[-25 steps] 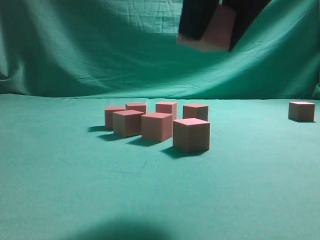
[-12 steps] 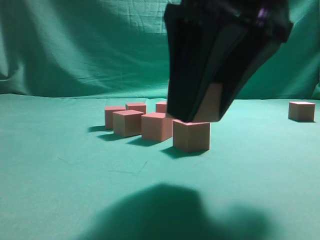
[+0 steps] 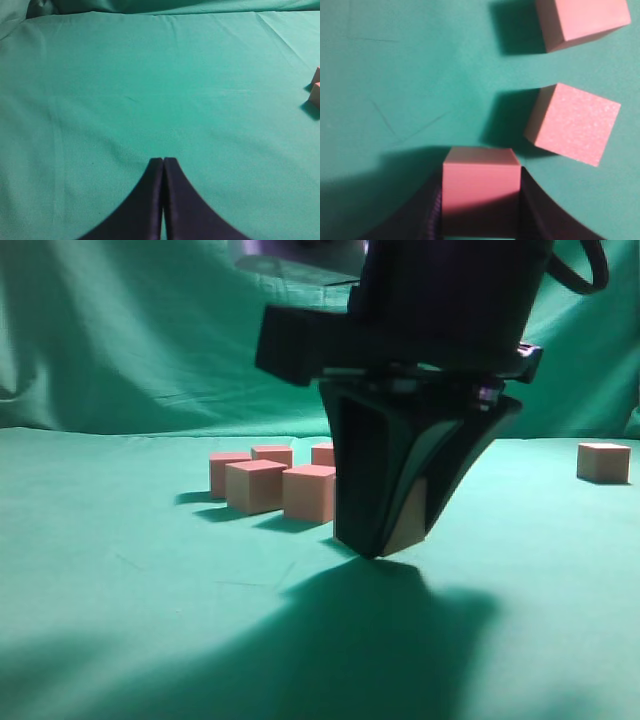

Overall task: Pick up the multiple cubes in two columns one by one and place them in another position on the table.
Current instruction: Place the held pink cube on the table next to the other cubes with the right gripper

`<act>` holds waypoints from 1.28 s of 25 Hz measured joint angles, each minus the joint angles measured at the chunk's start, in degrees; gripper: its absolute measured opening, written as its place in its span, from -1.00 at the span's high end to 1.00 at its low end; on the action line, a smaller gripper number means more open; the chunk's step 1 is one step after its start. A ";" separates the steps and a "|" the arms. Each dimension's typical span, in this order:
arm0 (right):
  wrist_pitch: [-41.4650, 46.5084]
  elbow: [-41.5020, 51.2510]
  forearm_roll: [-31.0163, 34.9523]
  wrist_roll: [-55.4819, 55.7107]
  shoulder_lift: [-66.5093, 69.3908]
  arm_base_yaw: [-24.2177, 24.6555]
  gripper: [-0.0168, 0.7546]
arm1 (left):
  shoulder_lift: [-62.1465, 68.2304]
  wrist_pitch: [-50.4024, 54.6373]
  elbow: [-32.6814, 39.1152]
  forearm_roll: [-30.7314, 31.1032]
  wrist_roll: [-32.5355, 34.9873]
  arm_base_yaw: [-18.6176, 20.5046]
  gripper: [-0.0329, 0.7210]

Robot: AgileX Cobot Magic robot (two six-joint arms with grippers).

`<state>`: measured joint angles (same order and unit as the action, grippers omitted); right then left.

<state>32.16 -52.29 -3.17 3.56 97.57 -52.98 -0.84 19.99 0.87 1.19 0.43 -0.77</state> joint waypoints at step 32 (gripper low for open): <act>-1.79 0.00 -4.50 3.66 2.63 0.00 0.28 | 0.00 0.00 0.00 0.00 0.00 0.00 0.91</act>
<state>30.36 -52.29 -7.68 7.22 100.20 -52.98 -0.84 19.99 0.87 1.19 0.43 -0.77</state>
